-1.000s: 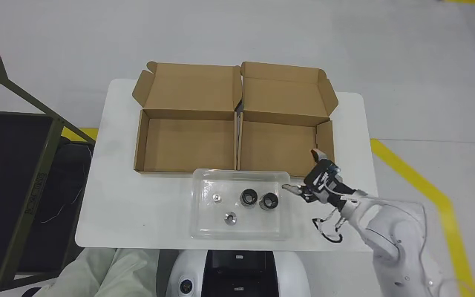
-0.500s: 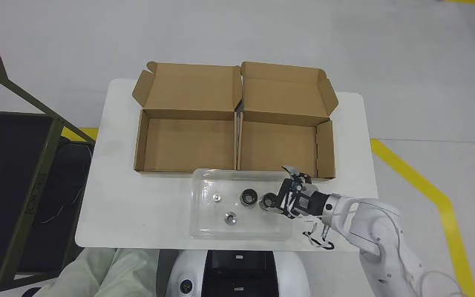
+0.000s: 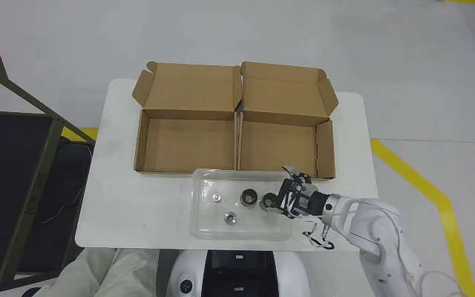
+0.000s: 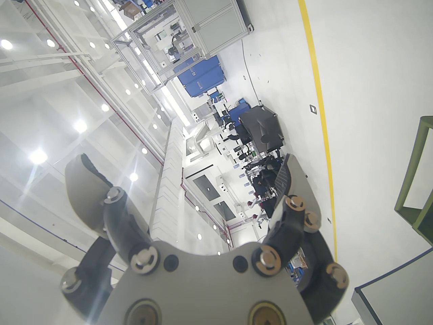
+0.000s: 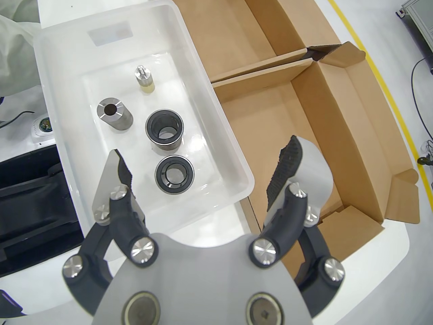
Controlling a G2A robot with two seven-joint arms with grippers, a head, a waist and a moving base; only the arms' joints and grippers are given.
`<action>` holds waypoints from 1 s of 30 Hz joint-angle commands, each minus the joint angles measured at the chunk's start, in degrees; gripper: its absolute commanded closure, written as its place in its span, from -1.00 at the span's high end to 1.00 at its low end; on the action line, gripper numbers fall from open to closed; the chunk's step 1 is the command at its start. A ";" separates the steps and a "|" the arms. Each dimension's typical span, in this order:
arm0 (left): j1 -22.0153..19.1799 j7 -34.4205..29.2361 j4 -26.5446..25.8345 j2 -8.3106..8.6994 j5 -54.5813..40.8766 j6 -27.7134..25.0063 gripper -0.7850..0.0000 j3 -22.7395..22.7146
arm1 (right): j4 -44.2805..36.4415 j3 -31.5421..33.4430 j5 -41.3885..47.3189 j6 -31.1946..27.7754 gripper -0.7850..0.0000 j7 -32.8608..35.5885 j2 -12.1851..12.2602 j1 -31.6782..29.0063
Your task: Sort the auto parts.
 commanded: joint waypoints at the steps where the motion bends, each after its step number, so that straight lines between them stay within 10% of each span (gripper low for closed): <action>1: 0.00 0.00 0.00 0.00 0.00 0.00 1.00 0.00 | -0.97 -1.54 -2.37 -1.68 1.00 0.76 0.21 0.25; 30: 0.00 0.00 0.00 0.00 0.00 0.00 1.00 0.00 | 6.87 -15.79 -2.06 -2.23 1.00 22.53 0.58 11.14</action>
